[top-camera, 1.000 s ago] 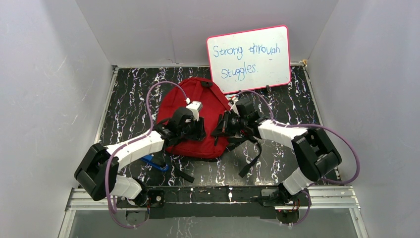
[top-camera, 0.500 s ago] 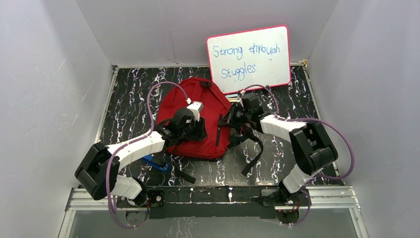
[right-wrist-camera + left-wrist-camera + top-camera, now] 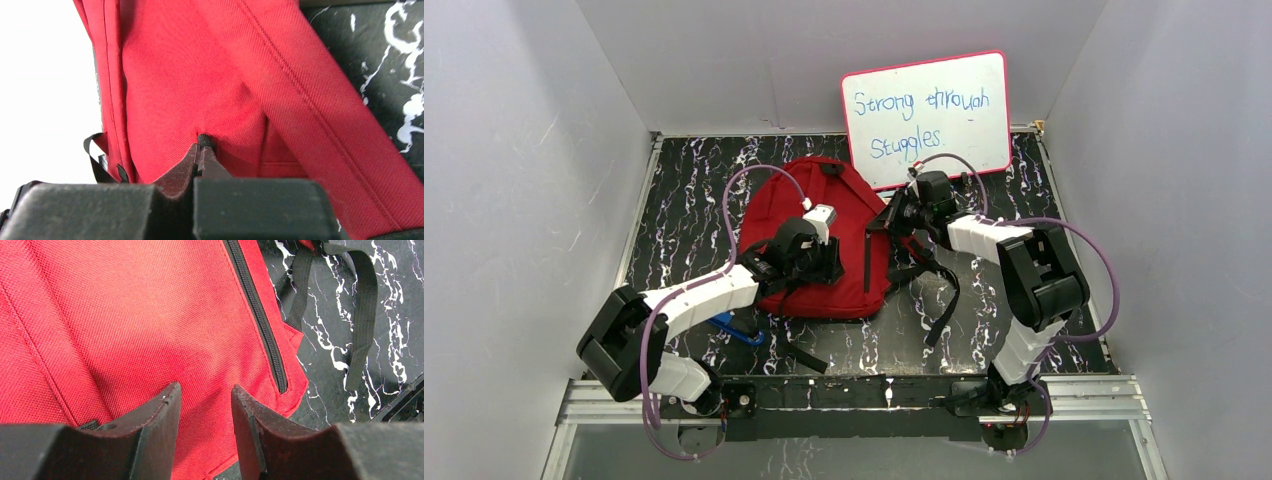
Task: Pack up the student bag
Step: Zip the student bag at the center of the board, then pick up the student bag at the center of the board.
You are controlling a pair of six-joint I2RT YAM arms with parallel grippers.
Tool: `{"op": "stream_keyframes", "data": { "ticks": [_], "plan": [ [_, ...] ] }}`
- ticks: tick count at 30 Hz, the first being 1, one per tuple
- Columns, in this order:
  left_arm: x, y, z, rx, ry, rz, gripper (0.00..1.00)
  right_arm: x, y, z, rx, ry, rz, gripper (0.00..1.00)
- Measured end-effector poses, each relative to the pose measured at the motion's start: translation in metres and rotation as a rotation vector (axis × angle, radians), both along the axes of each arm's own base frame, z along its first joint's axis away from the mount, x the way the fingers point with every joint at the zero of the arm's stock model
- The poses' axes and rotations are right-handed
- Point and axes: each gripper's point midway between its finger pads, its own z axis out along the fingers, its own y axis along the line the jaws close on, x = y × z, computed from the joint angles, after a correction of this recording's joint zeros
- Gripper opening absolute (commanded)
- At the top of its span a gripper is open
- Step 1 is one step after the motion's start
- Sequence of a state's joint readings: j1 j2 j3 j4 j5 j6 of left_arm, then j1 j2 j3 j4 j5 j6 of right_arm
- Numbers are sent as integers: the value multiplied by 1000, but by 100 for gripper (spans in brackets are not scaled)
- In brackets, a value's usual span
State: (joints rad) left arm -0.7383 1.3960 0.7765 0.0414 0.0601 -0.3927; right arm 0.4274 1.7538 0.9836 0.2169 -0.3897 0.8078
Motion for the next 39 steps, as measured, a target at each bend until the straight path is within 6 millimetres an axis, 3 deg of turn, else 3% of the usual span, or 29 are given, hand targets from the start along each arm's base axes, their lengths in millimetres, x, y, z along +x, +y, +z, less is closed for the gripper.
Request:
{"op": "stream_keyframes", "data": {
  "ticks": [9,16,24,28,30,33,35,39],
  "plan": [
    [0,-1,-1,-2,-2,-2,40,22,-4,6,24,-49,-11,0],
    [-2,0,-5,7,10,-5,40,37,4,12,58,-99,29,0],
    [-9,3,-13,25,37,0,43,50,3,25,44,-187,45,35],
    [-10,11,-7,38,46,52,47,57,-9,36,8,-248,24,42],
    [-7,15,-3,50,51,82,59,58,-15,50,-10,-291,17,43],
    [11,17,16,28,31,149,63,53,-22,78,-30,-367,11,44],
    [40,15,42,-22,-1,229,68,48,-27,96,-40,-417,3,45],
    [87,24,65,-93,-31,380,79,33,-41,118,-71,-481,-23,47]
  ]
}}
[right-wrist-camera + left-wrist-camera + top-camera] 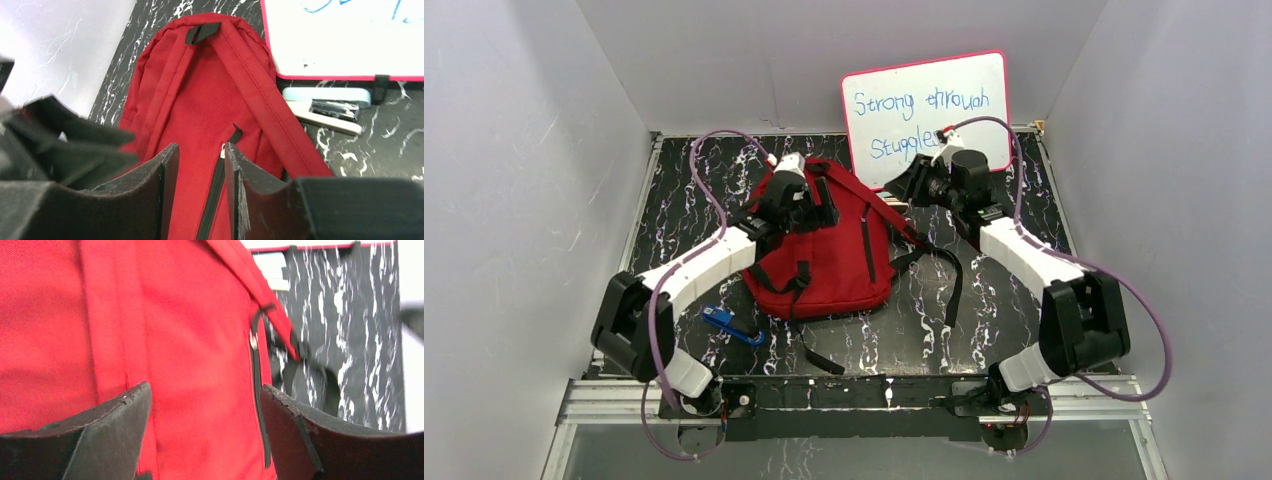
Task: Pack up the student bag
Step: Pick up the student bag at the center of the board.
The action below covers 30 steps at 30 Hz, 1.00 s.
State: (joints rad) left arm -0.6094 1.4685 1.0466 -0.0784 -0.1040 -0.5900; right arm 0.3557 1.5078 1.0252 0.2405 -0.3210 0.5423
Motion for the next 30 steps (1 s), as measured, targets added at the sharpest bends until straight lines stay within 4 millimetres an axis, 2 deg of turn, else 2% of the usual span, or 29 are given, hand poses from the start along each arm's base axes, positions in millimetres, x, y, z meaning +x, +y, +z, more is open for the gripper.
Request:
{"op": "stream_keyframes", "data": {
  "ticks": [4,12,17,24,30],
  "plan": [
    [38,9,-2,-39,-4,144,82,-16,-14,-1,-29,-2,-36,48],
    [93,-4,-43,-163,59,321,83,-41,-28,-17,-63,49,-63,48],
    [118,-15,-43,-250,32,378,83,-47,-31,-19,-69,63,-66,49],
    [150,-19,-38,-308,-8,455,81,-54,-34,-23,-72,72,-65,48],
    [175,-13,-56,-345,4,525,76,-59,-36,-21,-75,77,-66,48]
  ]
}}
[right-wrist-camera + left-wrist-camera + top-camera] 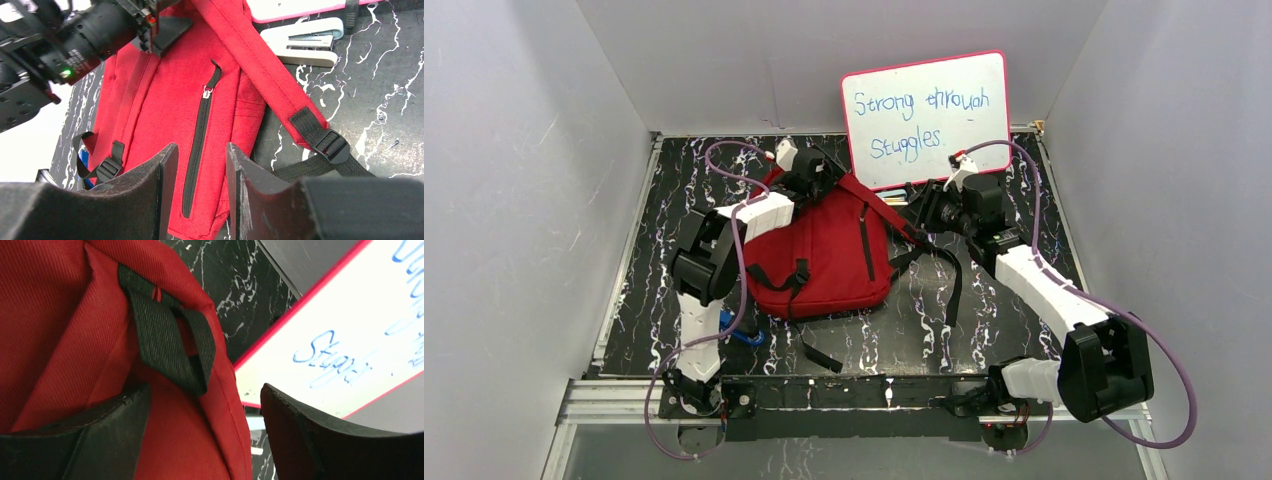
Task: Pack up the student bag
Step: Pick up the student bag at the center of the board.
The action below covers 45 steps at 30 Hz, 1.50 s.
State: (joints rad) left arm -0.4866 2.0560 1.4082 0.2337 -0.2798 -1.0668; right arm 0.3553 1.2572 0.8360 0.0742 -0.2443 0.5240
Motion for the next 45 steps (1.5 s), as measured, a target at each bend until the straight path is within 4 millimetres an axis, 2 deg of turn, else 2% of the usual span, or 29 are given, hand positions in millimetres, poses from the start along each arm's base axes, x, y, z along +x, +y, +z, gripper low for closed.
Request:
{"op": "stream_keyframes", "data": {
  "ticks": [5,12,15,20,22,26,30,32,35,38,41,45],
  "plan": [
    [18,4,-18,-20,-1,33,69,-2,-1,6,4,-13,0,49],
    [42,8,-29,-39,-34,40,58,-5,-2,8,3,-12,-3,48],
    [50,8,-31,-47,-46,33,45,-5,-3,10,3,-18,-6,48],
    [54,9,-40,-50,-45,0,15,-6,-4,13,4,-24,-9,49],
    [55,8,-38,-52,-54,-23,2,-6,-4,14,5,-27,-9,49],
    [57,7,-31,-43,-86,-69,0,-7,-4,16,7,-32,-10,49],
    [46,11,-23,-3,-100,-138,0,-8,-5,20,10,-42,-10,50],
    [37,13,-9,26,-114,-188,0,-9,-5,23,12,-49,-11,52],
    [25,13,30,46,-169,-270,0,-9,-6,25,10,-58,-11,55],
    [9,13,86,41,-258,-368,0,-10,-6,24,4,-61,-7,57],
    [-11,11,135,22,-339,-477,0,-11,-6,25,-13,-68,8,61],
    [-41,0,169,-7,-411,-648,0,-11,-2,39,-29,-119,60,74]
  ]
}}
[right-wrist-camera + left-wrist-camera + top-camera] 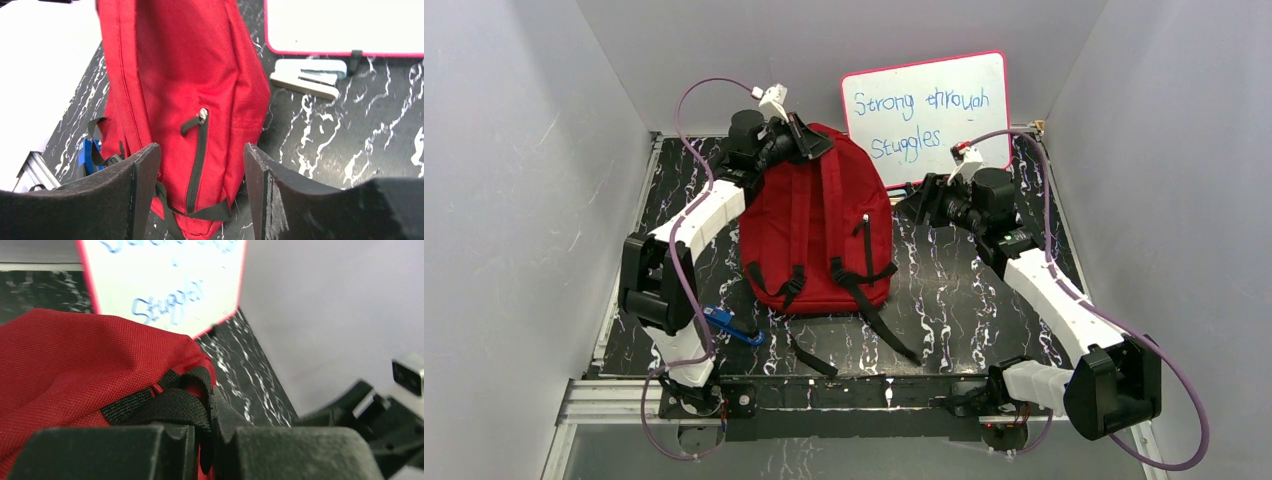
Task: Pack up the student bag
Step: Pick up the student bag at the center of the board.
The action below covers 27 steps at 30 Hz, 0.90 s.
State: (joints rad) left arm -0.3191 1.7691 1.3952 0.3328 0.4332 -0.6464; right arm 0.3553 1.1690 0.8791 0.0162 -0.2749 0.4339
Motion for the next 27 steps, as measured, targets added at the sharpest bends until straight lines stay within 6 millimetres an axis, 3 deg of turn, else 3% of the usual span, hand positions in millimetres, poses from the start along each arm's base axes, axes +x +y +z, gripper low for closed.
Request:
{"op": "stream_keyframes", "data": {
  "ticks": [6,12,16,20,27],
  "plan": [
    [-47,-17,13,-16,-49,-256,0,-5,14,32,-17,-162,150,81],
    [-98,-14,29,-16,-117,-391,0,-9,25,57,-41,-325,273,84],
    [-129,-10,43,-15,-172,-458,0,-10,37,74,-47,-456,382,91],
    [-147,-9,53,-8,-214,-507,0,-13,51,81,-45,-570,509,99],
    [-163,-9,59,1,-239,-562,0,-3,69,77,-84,-723,668,99]
  ]
}}
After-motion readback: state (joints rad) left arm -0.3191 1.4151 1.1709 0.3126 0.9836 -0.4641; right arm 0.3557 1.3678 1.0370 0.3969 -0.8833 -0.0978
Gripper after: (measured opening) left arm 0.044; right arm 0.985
